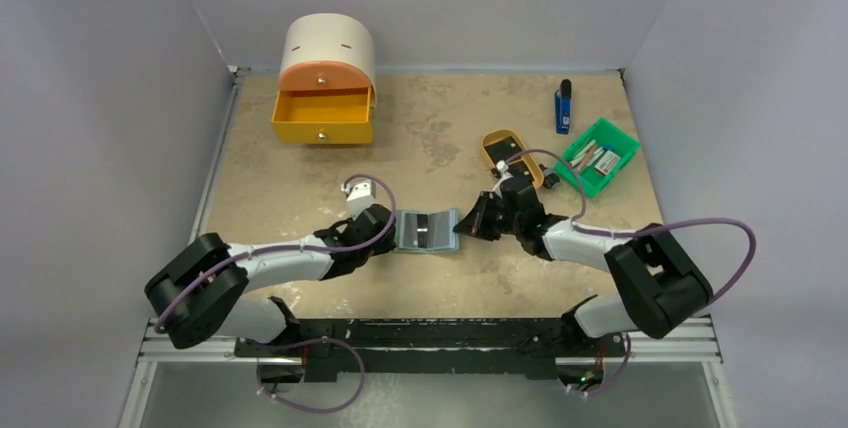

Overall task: Put the credit cards into the card holder
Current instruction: Open the card holder at the center of the board.

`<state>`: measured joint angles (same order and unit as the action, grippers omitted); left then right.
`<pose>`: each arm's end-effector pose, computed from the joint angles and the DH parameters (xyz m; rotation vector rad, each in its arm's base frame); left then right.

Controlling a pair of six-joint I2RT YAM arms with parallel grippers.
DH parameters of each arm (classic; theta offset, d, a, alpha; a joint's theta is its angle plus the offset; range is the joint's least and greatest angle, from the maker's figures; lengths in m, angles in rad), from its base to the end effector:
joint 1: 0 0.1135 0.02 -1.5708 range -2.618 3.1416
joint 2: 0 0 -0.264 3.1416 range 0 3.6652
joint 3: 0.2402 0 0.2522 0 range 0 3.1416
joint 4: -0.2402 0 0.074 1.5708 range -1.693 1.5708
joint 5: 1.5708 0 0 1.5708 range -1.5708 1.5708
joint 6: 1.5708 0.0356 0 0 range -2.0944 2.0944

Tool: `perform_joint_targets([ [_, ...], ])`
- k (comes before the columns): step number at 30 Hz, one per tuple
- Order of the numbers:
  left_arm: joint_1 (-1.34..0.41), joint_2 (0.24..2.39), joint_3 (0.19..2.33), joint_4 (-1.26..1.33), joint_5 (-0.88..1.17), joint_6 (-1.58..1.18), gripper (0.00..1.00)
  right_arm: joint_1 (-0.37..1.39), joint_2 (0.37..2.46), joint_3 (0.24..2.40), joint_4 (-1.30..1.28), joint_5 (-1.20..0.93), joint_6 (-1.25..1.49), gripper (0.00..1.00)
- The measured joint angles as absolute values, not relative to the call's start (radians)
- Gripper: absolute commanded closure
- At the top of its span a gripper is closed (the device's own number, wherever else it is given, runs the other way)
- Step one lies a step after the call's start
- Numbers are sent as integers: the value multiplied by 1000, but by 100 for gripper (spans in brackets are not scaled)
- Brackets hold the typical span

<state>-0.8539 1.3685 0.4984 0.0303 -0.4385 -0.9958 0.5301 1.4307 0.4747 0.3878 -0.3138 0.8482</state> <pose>0.1702 -0.1723 0.1445 -0.3643 2.3164 -0.4006 0.2225 0.1431 0.1514 0.1691 2.3260 1.0933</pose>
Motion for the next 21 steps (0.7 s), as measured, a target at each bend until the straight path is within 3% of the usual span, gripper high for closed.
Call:
perform_joint_targets([
  [12,-854,1173,610,-86,-456,-979,40,532,1339,523,276,-279,773,100],
  [15,-854,1188,610,-20,-404,-984,31,532,1339,523,275,-279,771,100],
  [21,-862,1357,669,78,-293,-973,27,532,1339,523,275,-281,765,100],
])
